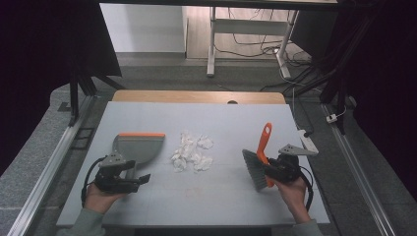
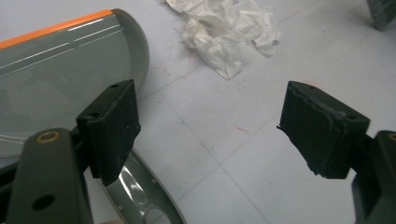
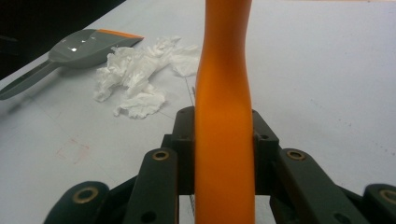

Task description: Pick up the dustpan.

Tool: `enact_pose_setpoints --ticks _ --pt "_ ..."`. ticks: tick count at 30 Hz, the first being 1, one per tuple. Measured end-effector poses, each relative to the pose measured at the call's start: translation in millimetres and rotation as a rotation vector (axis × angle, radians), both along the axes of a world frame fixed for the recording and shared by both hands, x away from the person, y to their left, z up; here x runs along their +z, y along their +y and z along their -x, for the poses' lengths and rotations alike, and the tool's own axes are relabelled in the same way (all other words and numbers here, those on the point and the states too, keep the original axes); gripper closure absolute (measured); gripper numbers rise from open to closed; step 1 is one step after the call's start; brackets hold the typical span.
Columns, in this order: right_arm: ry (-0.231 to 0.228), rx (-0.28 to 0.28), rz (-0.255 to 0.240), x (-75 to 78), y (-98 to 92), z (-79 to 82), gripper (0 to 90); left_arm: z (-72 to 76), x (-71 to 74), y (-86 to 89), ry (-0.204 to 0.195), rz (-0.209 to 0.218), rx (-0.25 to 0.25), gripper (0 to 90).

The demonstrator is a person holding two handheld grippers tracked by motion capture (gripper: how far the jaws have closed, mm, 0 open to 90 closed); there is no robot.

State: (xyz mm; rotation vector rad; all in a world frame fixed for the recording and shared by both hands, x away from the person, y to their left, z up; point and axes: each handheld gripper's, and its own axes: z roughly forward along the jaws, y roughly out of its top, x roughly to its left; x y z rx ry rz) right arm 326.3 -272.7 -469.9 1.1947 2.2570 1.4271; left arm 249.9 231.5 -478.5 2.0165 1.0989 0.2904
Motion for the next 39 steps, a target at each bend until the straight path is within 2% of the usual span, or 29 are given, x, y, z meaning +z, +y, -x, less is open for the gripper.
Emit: enact_pose_setpoints --ticks 3,6,9,10,12,15,20,21,23,24,25,26,27,29,34,39 --pt "0.0 -0.001 -0.002 0.9 -0.3 0.2 69.9 0.2 5.7 -0.1 -0.002 -0.022 0.001 18.8" --pt "-0.001 -0.004 -0.003 1.8 -0.7 0.1 70.0 -3.4 18.5 1.9 0.006 -0.047 0.039 18.7" --pt "-0.002 -0.003 -0.005 2.0 -0.6 -0.4 69.9 -8.3 24.3 2.4 0.014 -0.055 0.047 16.9" --pt "-0.002 -0.001 -0.007 1.5 -0.4 -1.1 70.0 -14.5 29.0 2.5 0.036 -0.063 0.057 16.5" --pt "0.001 -0.003 -0.005 1.5 -0.5 -1.3 69.9 -17.9 30.6 2.3 0.047 -0.071 0.066 15.9" --pt "0.002 -0.003 -0.003 1.1 -0.4 -1.6 69.9 -27.3 31.8 3.8 0.073 -0.086 0.11 15.4" --pt "0.002 -0.004 -0.003 0.9 -0.1 -1.4 70.0 -34.1 23.2 8.4 0.121 -0.092 0.164 12.6" --pt "0.002 -0.004 -0.002 0.8 -0.1 -1.4 69.9 -34.2 18.6 10.5 0.143 -0.106 0.187 12.0" --pt "0.003 -0.005 -0.005 0.4 -0.3 -1.6 69.9 -34.0 16.3 12.3 0.153 -0.107 0.203 11.8" --pt "0.006 -0.007 -0.007 0.3 -0.5 -1.8 69.9 -34.2 14.0 14.3 0.165 -0.105 0.222 11.8" --pt "0.012 -0.003 -0.019 0.0 -0.9 -2.3 69.9 -35.7 10.1 18.3 0.199 -0.086 0.265 11.8" --pt "0.015 -0.005 -0.026 0.1 -1.4 -2.5 69.9 -35.7 10.1 18.3 0.199 -0.086 0.265 11.2" --pt "0.015 -0.007 -0.025 0.3 -1.9 -2.6 69.9 -36.3 8.4 19.8 0.213 -0.077 0.285 10.5" --pt "0.015 -0.011 -0.028 0.3 -2.5 -2.7 69.9 -37.2 4.4 21.6 0.238 -0.084 0.328 10.0" --pt "0.014 -0.014 -0.022 0.2 -2.4 -2.6 69.9 -37.6 -5.4 19.4 0.259 -0.117 0.364 8.9" --pt "0.01 -0.013 -0.022 0.5 -2.0 -2.1 69.9 -37.0 -12.1 19.0 0.263 -0.122 0.38 10.0"
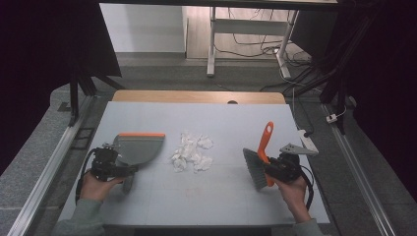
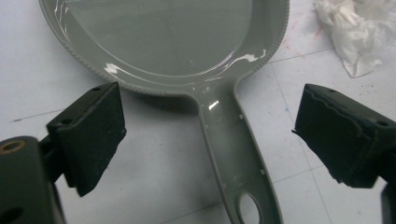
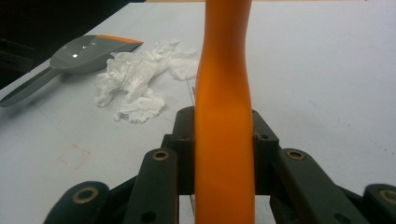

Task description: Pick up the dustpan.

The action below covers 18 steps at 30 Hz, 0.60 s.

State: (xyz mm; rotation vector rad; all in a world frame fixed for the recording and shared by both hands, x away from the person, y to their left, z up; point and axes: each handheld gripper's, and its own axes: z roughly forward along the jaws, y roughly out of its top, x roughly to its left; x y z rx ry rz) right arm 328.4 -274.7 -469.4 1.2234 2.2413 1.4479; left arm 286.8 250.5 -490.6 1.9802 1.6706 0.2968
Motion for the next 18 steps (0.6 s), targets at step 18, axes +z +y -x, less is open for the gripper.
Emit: enact_pose_setpoints --ticks 18 --pt "0.003 0.002 0.012 -0.7 2.2 0.6 69.9 -2.1 -25.3 -2.5 0.011 0.022 0.049 11.0"
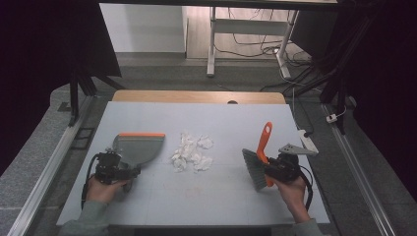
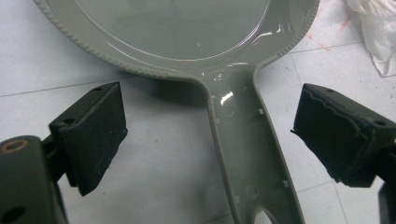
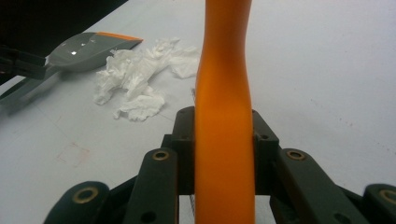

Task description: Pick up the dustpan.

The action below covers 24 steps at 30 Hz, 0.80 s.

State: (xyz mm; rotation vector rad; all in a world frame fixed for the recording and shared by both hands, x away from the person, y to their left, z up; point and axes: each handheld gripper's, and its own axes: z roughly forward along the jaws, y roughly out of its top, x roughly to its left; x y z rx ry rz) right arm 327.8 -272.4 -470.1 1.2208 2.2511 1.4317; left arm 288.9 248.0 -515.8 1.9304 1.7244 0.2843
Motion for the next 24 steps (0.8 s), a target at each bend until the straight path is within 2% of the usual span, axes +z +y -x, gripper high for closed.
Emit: enact_pose_setpoints --ticks 6,9,11,24 --pt "-0.002 0.002 0.001 -0.2 0.8 0.2 69.9 -1.3 -5.4 -1.4 -0.001 -0.007 0.014 16.1" --pt "-0.001 0.003 0.002 -0.1 1.1 0.2 70.0 -3.1 -10.3 -1.8 0.014 0.004 0.015 17.7" --pt "-0.004 0.003 0.002 0.2 1.1 0.3 69.9 -4.1 -11.3 -1.8 0.015 -0.003 0.017 19.4" --pt "-0.005 0.0 0.008 0.2 1.3 0.3 69.9 -6.2 -13.4 -4.4 -0.006 0.03 0.024 38.9"
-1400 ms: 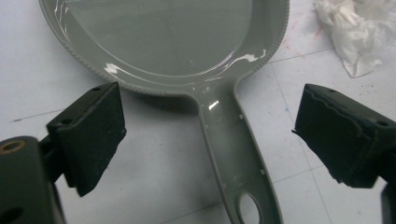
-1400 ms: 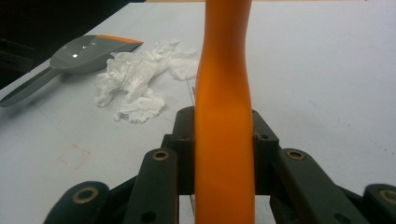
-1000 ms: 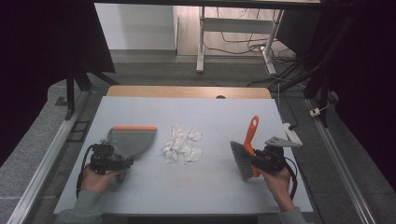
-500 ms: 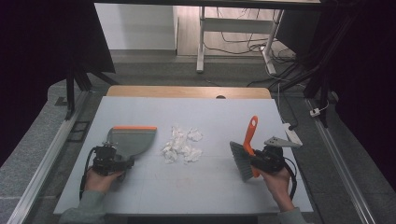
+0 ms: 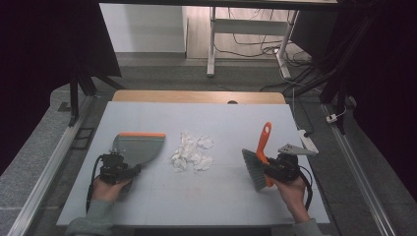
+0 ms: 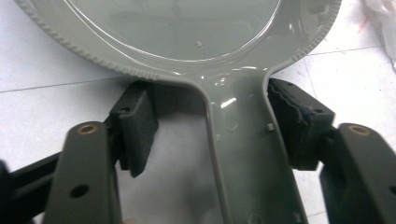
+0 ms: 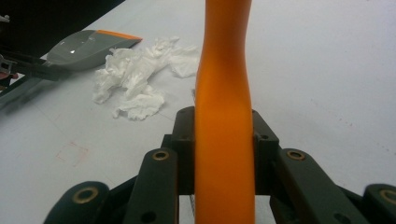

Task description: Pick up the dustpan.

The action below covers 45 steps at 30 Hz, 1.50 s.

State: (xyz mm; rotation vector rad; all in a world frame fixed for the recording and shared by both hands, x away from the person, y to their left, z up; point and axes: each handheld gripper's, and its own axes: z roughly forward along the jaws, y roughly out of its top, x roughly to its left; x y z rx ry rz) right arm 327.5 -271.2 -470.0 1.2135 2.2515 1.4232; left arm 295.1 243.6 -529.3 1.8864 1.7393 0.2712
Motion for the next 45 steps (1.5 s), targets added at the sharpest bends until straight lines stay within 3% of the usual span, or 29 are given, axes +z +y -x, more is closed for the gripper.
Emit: enact_pose_setpoints --ticks 8,13,31,45 --pt "-0.001 -0.001 -0.001 0.1 0.6 0.2 69.9 -0.4 -1.0 -0.9 -0.017 0.008 0.021 48.0" --pt "-0.001 -0.002 0.0 0.1 0.5 0.1 69.9 0.2 -1.1 1.5 -0.032 0.017 0.031 60.9" --pt "-0.002 0.0 0.0 0.1 0.9 0.2 69.9 0.5 0.6 7.1 -0.035 0.037 0.004 61.9" --pt "-0.014 -0.001 -0.016 3.4 0.3 1.7 69.9 6.1 12.0 19.4 -0.106 0.057 -0.036 61.9"
